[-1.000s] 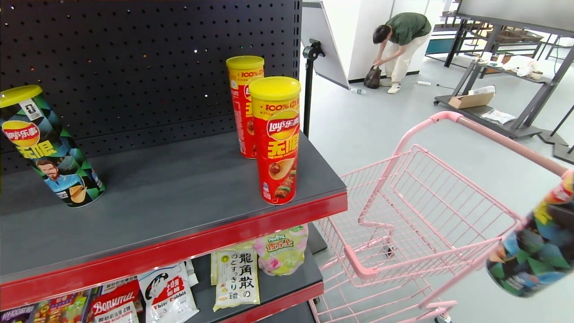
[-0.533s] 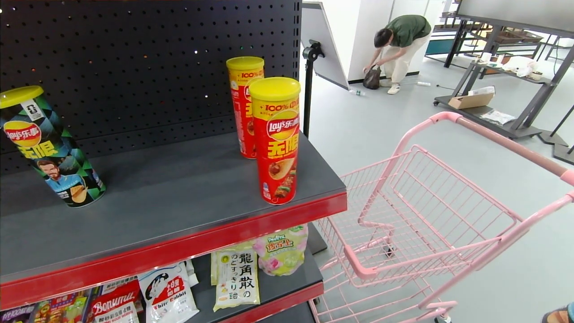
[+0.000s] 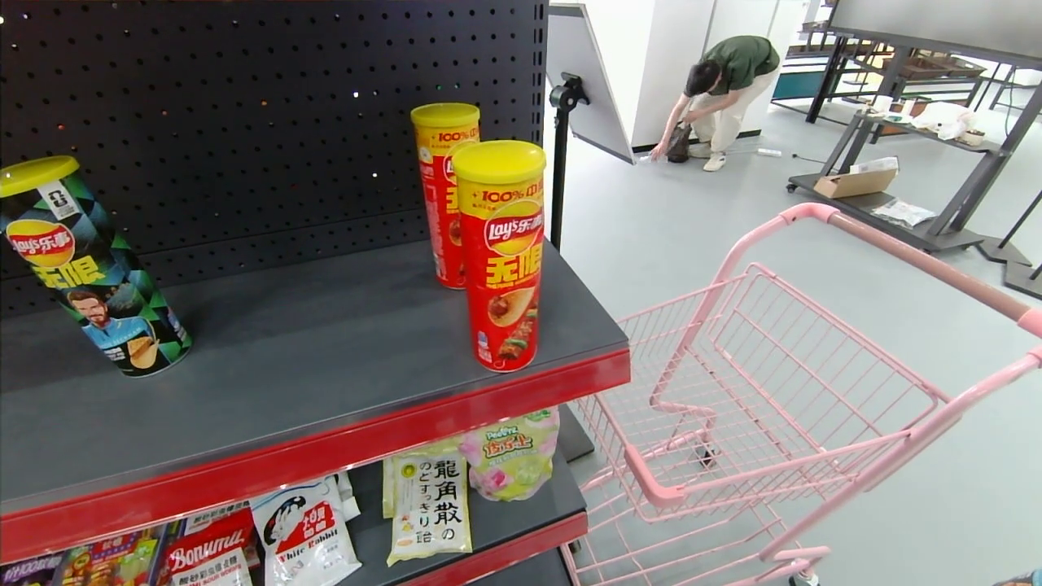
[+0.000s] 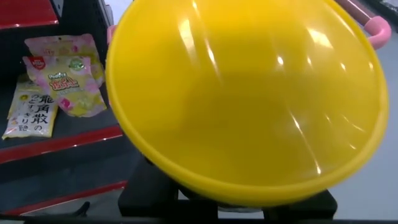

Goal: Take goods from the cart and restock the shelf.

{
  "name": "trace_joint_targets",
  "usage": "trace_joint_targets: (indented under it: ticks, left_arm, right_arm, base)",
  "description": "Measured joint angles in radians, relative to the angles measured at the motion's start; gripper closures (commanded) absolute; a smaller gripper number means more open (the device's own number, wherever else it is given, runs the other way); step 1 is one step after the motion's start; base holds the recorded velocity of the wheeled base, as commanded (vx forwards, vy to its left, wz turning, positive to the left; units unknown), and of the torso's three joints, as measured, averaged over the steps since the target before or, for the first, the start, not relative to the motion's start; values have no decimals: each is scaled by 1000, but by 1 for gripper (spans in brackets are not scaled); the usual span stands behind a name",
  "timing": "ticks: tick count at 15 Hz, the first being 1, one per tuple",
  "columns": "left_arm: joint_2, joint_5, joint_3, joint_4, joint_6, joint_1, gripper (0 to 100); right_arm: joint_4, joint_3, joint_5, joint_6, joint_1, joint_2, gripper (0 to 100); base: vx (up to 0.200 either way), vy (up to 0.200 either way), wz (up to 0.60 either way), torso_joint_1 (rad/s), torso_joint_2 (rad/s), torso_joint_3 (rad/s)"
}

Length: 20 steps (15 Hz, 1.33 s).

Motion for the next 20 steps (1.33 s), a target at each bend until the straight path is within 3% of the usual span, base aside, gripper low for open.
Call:
trace_joint_targets:
  ticks: [14,20]
  left_arm:
    - [0,0,0,0,0,0,0]
    - [0,0,0,0,0,0,0]
  right_arm:
    - [-10,1,6,-35,3,20,100]
    - [-10,22,3,-39,0,16,100]
  base:
    - [0,0,0,141,-349,-202]
    - [0,0,600,7,-7,-2]
